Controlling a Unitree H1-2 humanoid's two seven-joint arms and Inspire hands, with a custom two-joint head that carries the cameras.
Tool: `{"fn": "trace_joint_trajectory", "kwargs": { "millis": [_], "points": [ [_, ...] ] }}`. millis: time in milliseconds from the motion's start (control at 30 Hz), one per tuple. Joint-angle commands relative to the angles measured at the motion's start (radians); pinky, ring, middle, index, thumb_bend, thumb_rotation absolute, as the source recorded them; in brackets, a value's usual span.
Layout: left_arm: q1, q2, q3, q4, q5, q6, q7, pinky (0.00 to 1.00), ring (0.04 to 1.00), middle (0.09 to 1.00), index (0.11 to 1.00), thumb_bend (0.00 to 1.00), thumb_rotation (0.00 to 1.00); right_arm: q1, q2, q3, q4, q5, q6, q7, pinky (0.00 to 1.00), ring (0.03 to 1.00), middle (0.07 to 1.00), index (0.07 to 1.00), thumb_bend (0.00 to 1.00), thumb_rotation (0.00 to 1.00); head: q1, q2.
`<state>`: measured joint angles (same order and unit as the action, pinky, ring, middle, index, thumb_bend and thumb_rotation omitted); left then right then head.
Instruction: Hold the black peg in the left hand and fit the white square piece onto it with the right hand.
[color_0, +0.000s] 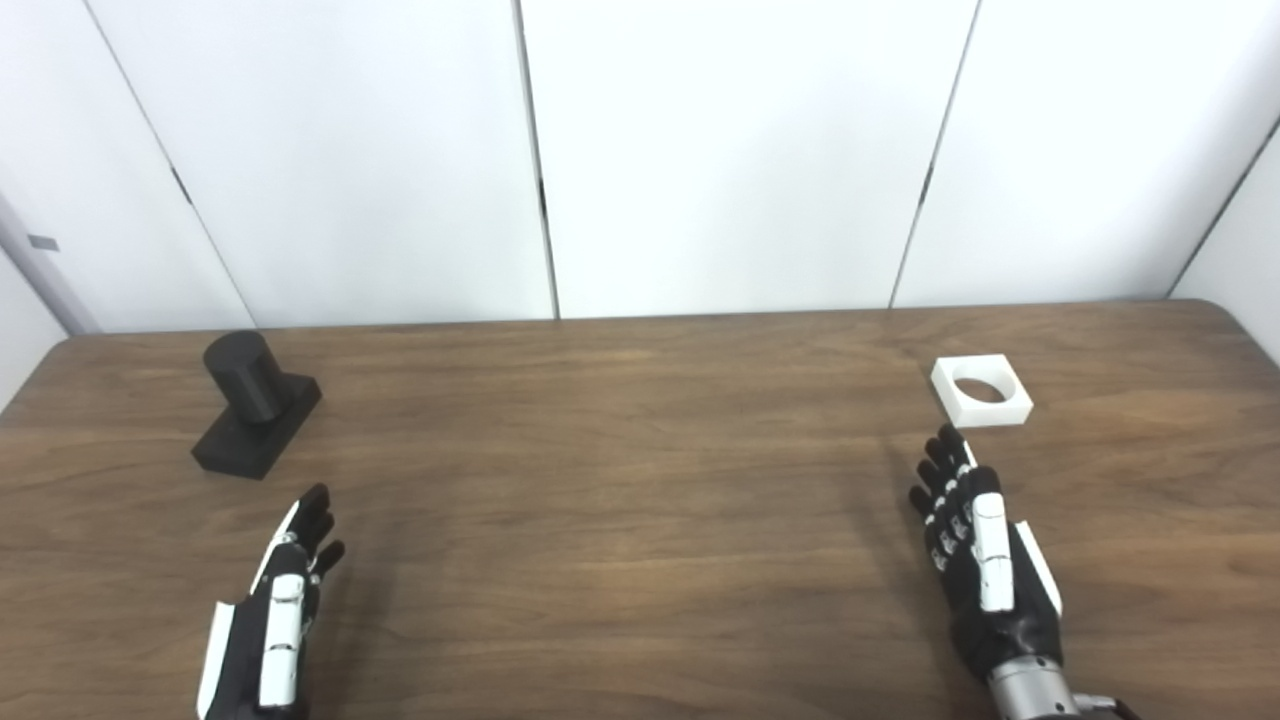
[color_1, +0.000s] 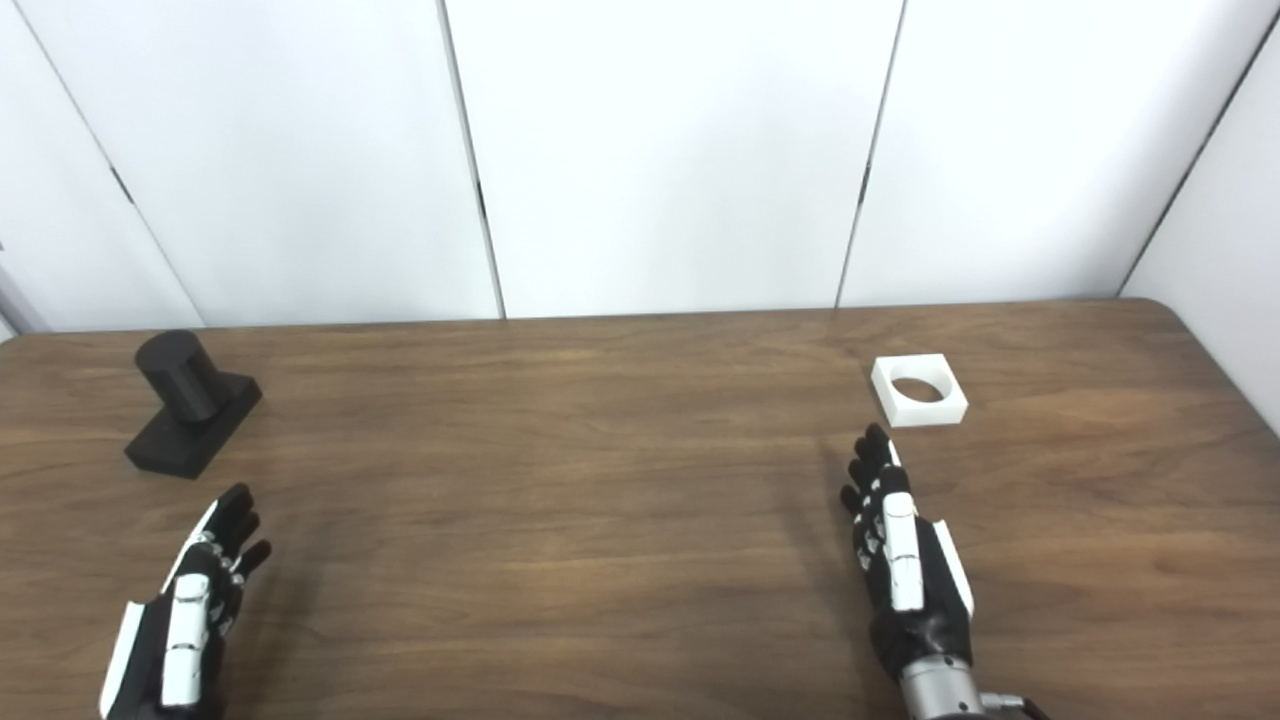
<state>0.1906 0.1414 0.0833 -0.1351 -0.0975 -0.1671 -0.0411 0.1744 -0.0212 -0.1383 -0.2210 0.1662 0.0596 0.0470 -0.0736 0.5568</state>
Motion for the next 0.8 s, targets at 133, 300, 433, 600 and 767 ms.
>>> {"fn": "trace_joint_trajectory", "kwargs": {
  "millis": [133, 300, 433, 600, 767],
  "points": [
    [0.016, -0.017, -0.003, 0.031, -0.003, -0.004, -0.001, 0.93, 0.962, 0.96, 0.925, 0.5, 0.95, 0.099, 0.003, 0.006, -0.028, 0.005, 0.008, 0.004, 1.0, 1.0, 1.0, 1.0, 0.5, 1.0, 0.003, -0.004],
    [0.016, -0.018, -0.003, 0.028, -0.007, 0.001, -0.003, 0.93, 0.961, 0.961, 0.929, 0.49, 0.97, 0.099, 0.002, 0.005, -0.032, 0.014, 0.014, 0.005, 1.0, 1.0, 1.0, 1.0, 0.5, 1.0, 0.005, -0.001],
    [0.016, -0.019, -0.004, 0.028, 0.0, 0.001, 0.0, 0.93, 0.959, 0.959, 0.928, 0.5, 0.97, 0.098, 0.003, 0.004, -0.035, 0.013, 0.017, 0.003, 1.0, 1.0, 1.0, 1.0, 0.5, 1.0, 0.008, 0.0],
    [0.017, -0.02, -0.008, 0.024, 0.011, 0.005, 0.002, 0.92, 0.961, 0.964, 0.93, 0.51, 0.97, 0.098, -0.006, 0.003, -0.037, 0.015, 0.016, 0.009, 1.0, 1.0, 1.0, 1.0, 0.48, 1.0, 0.043, -0.001],
    [0.02, -0.037, -0.013, 0.025, 0.013, -0.011, 0.009, 0.89, 0.942, 0.948, 0.916, 0.48, 0.94, 0.104, -0.026, -0.002, -0.038, 0.005, 0.014, 0.017, 1.0, 1.0, 1.0, 1.0, 0.5, 1.0, 0.107, -0.024]
  ]
}}
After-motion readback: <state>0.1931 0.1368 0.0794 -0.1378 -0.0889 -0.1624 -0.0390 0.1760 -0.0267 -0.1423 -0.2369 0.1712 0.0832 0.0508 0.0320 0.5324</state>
